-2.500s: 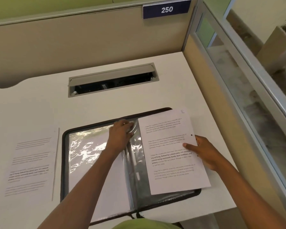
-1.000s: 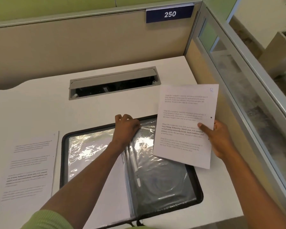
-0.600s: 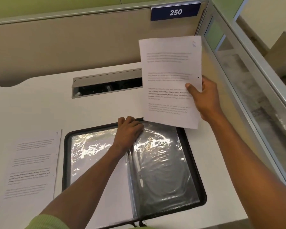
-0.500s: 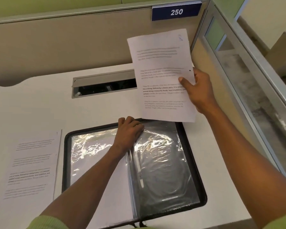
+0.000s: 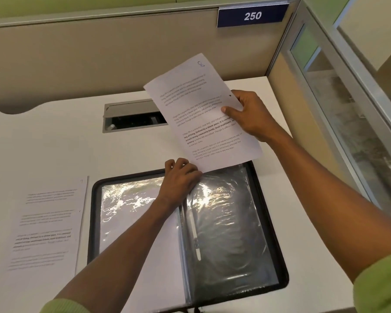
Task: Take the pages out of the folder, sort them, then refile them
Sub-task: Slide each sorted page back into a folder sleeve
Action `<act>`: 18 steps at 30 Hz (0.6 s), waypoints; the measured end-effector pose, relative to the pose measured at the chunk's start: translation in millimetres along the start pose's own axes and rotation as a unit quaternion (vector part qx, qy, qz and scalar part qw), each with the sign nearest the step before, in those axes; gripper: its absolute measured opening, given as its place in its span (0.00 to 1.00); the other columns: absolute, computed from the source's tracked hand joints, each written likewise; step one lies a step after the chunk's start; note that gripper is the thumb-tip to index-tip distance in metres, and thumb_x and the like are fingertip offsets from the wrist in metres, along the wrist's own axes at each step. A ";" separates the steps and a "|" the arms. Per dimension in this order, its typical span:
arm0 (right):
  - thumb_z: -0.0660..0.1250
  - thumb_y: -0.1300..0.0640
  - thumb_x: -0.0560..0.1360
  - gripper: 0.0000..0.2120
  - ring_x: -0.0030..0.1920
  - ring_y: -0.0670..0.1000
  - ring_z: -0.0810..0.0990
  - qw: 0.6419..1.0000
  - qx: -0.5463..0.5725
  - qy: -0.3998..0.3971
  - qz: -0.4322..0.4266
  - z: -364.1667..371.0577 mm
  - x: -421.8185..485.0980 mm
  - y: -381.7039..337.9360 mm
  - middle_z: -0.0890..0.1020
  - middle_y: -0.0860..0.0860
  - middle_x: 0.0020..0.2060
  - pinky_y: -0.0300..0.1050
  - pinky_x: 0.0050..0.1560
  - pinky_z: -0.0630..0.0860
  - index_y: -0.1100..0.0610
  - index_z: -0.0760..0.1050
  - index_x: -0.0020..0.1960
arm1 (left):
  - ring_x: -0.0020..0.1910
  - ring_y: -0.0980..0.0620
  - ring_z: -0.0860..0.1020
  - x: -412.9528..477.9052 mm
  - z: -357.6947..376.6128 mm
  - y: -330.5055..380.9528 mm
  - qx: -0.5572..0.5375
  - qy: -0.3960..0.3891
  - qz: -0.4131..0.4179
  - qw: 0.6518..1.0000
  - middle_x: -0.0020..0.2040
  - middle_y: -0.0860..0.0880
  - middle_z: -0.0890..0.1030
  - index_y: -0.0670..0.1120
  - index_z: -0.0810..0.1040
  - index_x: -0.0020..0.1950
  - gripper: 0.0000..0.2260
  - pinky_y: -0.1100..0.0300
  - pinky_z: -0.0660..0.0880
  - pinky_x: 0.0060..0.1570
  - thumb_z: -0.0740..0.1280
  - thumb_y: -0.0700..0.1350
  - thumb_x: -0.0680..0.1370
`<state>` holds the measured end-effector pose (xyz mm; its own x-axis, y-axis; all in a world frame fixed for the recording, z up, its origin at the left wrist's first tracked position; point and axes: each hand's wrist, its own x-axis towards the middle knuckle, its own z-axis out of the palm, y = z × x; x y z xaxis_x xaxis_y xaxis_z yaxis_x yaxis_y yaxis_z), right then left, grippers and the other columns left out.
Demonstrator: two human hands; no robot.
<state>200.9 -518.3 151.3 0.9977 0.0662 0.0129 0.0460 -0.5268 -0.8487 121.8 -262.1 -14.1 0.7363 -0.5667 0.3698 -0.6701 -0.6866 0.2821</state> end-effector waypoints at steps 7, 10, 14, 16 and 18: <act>0.68 0.56 0.81 0.17 0.54 0.51 0.84 0.997 -0.002 -0.061 0.036 19.5 11.9 3.8 0.82 0.50 0.63 0.47 0.52 0.82 0.53 0.76 0.70 | 0.56 0.46 0.75 6.3 -3.5 -0.4 -0.019 -0.021 -0.021 0.999 0.53 0.54 0.85 0.50 0.83 0.55 0.10 0.49 0.61 0.56 0.63 0.51 0.83; 0.68 0.54 0.81 0.16 0.53 0.51 0.84 0.994 0.000 -0.084 0.065 29.6 17.8 6.2 0.81 0.49 0.63 0.44 0.47 0.82 0.53 0.76 0.69 | 0.56 0.46 0.75 8.1 -4.6 0.6 -0.034 -0.023 -0.041 0.998 0.53 0.53 0.85 0.50 0.82 0.55 0.05 0.49 0.61 0.57 0.68 0.48 0.83; 0.69 0.55 0.81 0.16 0.54 0.52 0.84 0.988 0.010 -0.114 0.102 48.3 22.9 14.7 0.81 0.50 0.63 0.44 0.47 0.83 0.54 0.76 0.68 | 0.56 0.48 0.74 11.7 -3.6 2.5 -0.056 -0.028 -0.075 0.995 0.54 0.53 0.85 0.50 0.82 0.56 0.04 0.51 0.60 0.58 0.68 0.46 0.83; 0.69 0.56 0.81 0.18 0.55 0.54 0.84 0.985 -0.003 -0.125 0.115 56.9 24.0 22.2 0.82 0.53 0.63 0.49 0.51 0.83 0.56 0.75 0.70 | 0.56 0.48 0.75 14.7 -1.4 3.6 -0.062 -0.037 -0.097 0.993 0.54 0.52 0.85 0.50 0.82 0.57 0.05 0.52 0.60 0.58 0.69 0.46 0.83; 0.69 0.56 0.81 0.19 0.54 0.54 0.84 0.983 -0.018 -0.133 0.126 60.8 23.9 29.1 0.82 0.53 0.62 0.49 0.51 0.84 0.56 0.74 0.71 | 0.56 0.49 0.75 18.9 1.3 6.1 -0.062 -0.056 -0.119 0.989 0.53 0.53 0.85 0.51 0.83 0.58 0.06 0.54 0.58 0.56 0.69 0.47 0.82</act>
<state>223.1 -480.6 94.7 0.9300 0.1464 -0.3372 -0.1939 -0.5839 -0.7883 131.8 -277.6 -6.6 0.8761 -0.4466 0.1819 -0.4773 -0.7499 0.4580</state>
